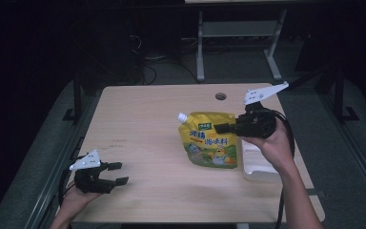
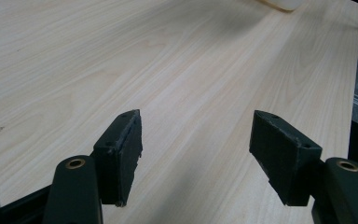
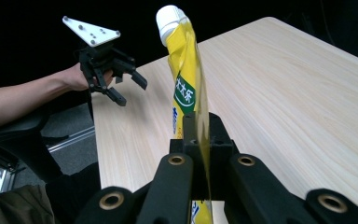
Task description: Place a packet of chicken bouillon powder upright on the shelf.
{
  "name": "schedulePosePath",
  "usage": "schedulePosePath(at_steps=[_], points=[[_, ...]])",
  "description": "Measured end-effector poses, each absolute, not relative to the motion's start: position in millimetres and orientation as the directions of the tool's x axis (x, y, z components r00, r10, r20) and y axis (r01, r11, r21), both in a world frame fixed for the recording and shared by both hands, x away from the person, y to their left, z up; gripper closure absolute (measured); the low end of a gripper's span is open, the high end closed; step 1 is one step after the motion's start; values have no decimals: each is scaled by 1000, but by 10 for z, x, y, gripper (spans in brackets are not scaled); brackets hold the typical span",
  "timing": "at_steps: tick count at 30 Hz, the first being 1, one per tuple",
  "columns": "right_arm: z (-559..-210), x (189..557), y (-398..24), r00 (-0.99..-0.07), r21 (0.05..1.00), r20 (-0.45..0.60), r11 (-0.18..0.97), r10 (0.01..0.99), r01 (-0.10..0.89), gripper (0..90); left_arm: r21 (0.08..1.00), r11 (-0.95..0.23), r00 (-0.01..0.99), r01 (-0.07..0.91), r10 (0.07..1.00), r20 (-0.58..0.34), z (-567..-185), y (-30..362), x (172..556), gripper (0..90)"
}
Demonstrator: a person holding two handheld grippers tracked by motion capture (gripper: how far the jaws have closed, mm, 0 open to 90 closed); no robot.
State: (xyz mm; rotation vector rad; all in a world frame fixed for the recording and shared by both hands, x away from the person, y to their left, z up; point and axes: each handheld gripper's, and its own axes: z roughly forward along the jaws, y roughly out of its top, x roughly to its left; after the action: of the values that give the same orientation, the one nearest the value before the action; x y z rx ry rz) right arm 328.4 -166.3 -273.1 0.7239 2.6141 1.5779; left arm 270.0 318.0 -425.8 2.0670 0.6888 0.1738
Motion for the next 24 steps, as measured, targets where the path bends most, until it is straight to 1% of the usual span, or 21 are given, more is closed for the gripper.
schedulePosePath(at_steps=[11,24], points=[[-2639,3248,-1918,-873,844,217,366,436,392,896,809,-424,835,407,532,-141,-4265,3162,2699,330],[-2618,3218,-2170,-849,847,215,341,482,408,896,806,-429,837,407,529,-141,-4277,3153,2702,329]])
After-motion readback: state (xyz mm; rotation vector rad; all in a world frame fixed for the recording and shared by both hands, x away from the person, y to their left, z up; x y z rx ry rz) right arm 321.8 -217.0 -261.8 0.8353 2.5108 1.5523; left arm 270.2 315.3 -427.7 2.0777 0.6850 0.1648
